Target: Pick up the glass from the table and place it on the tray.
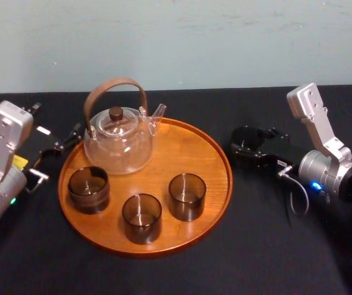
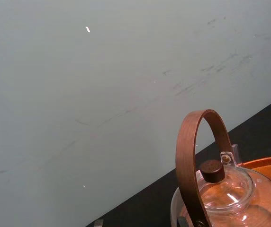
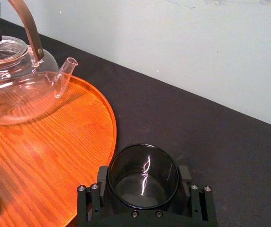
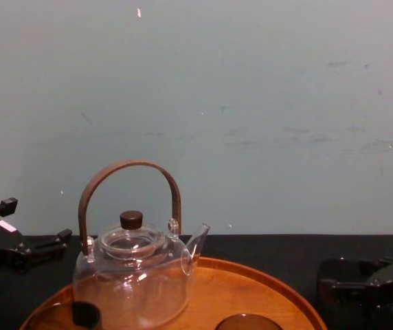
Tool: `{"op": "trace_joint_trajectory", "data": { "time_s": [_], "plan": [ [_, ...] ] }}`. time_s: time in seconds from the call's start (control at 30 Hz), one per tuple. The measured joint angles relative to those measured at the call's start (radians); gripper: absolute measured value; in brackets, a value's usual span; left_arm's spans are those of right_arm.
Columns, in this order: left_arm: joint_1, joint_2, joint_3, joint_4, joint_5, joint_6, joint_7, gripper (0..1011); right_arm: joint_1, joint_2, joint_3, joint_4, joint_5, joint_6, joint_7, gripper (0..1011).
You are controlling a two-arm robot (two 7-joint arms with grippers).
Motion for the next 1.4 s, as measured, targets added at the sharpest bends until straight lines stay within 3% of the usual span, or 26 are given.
{"op": "trace_joint_trajectory", "data": {
  "time_s": [1.4],
  "plan": [
    [0.0,0.0,0.0,0.0,0.0,0.0,0.0,1001,0.0,0.0,0.0,-0.003,0.0,0.0,0.0,900]
  ]
}}
